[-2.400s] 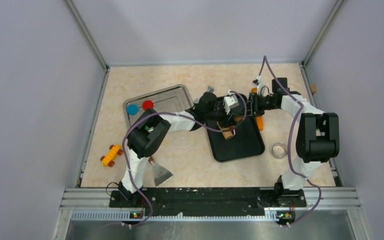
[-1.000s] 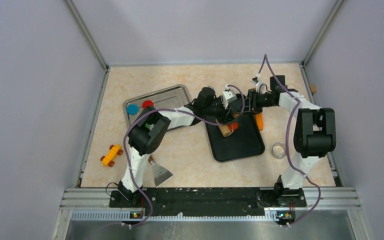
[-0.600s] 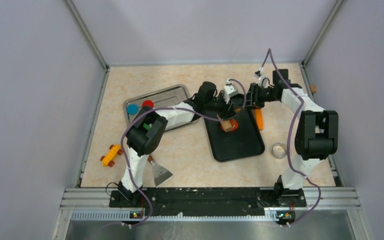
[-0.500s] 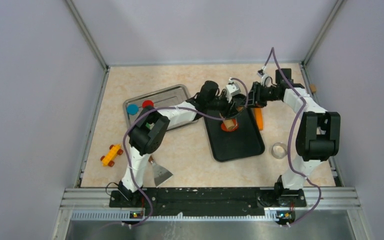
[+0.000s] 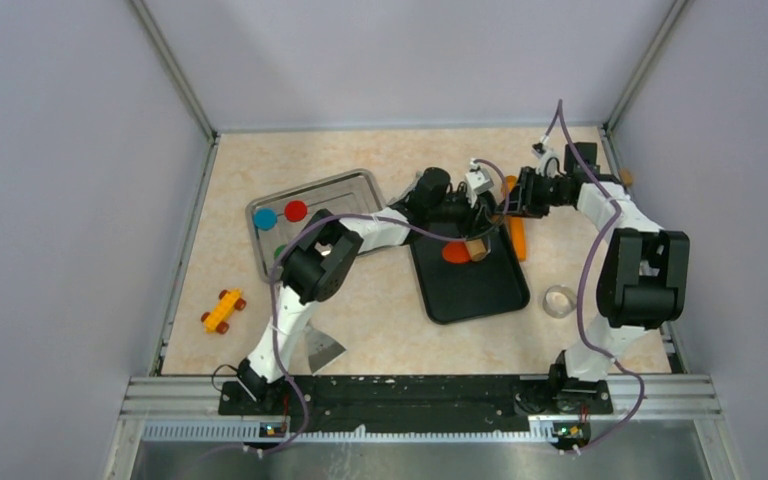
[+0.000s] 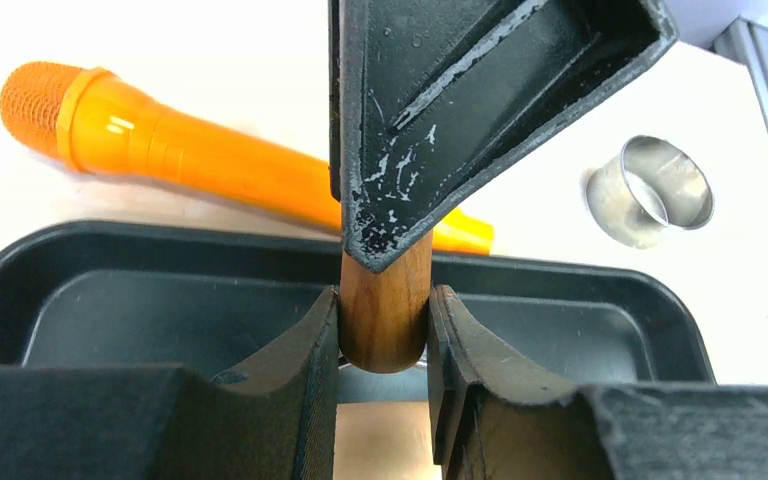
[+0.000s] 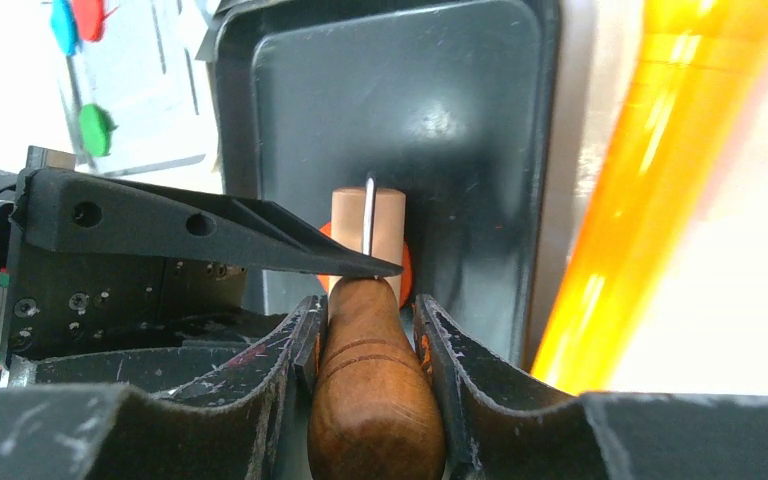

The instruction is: Roll out the dumpling wrappers from the dough

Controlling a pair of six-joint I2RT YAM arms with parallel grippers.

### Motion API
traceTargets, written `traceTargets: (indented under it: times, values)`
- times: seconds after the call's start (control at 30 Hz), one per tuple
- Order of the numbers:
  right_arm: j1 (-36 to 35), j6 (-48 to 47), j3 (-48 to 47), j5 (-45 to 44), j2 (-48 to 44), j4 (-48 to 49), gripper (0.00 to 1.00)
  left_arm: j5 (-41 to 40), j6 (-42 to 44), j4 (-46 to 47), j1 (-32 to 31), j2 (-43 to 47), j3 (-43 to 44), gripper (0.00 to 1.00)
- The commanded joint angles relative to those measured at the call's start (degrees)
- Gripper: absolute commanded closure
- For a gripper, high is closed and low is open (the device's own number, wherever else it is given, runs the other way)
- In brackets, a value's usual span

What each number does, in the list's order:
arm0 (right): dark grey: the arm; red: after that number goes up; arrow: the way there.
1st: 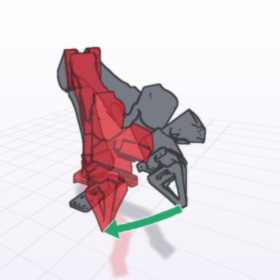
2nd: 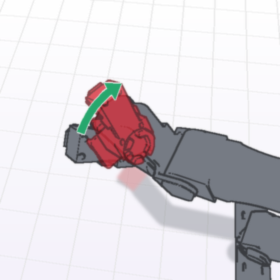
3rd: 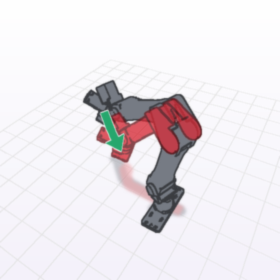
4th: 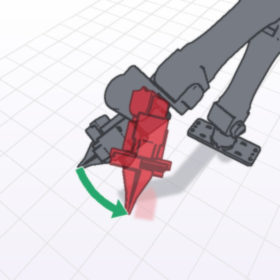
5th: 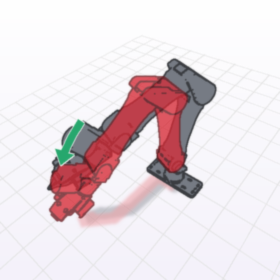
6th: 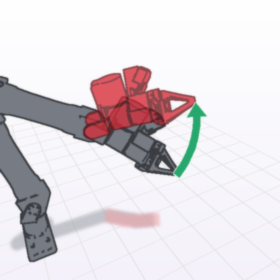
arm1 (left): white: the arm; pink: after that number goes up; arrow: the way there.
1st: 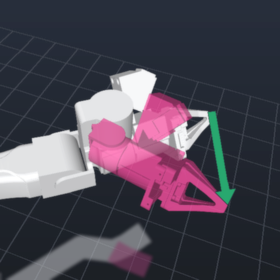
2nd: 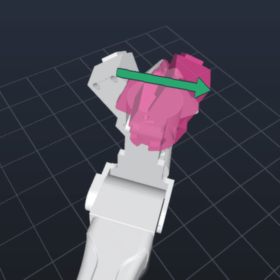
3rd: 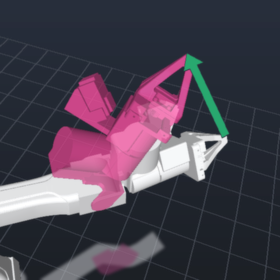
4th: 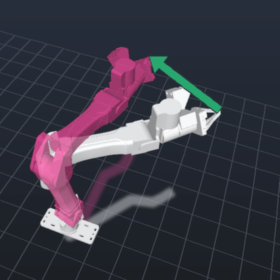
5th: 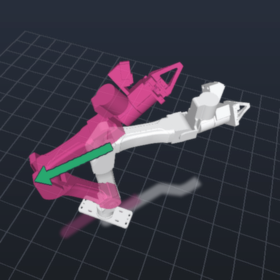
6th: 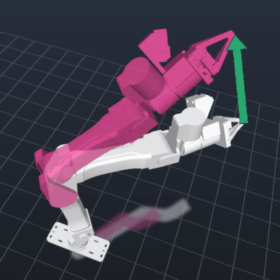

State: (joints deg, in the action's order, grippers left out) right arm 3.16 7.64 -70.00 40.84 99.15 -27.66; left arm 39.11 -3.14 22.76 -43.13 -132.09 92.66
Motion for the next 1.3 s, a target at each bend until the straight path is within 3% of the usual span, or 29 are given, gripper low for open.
traceTargets:
  times: [0.0,0.23,0.6,1.1,1.27]
  values:
    - [-0.52,-3.85,1.61,-11.25,-2.05,-1.06,1.00,-4.08,-6.37,1.89,-2.30,-5.65,4.16,1.00]
    - [-0.10,-5.80,-0.61,-8.41,-3.44,-4.19,1.00,-4.08,-8.67,3.01,-3.12,-6.91,6.89,1.00]
    - [-0.91,-7.07,-8.64,5.18,-9.94,-11.52,1.00,-1.35,-5.59,1.61,-1.34,7.24,2.26,1.00]
    - [-6.15,-5.95,1.18,3.83,-4.48,3.09,1.00,-7.41,-1.66,0.95,1.12,9.10,-9.57,1.00]
    - [-6.72,-7.30,3.96,-2.72,-2.94,3.35,1.00,-9.24,-4.34,0.63,0.35,5.99,-10.27,1.00]
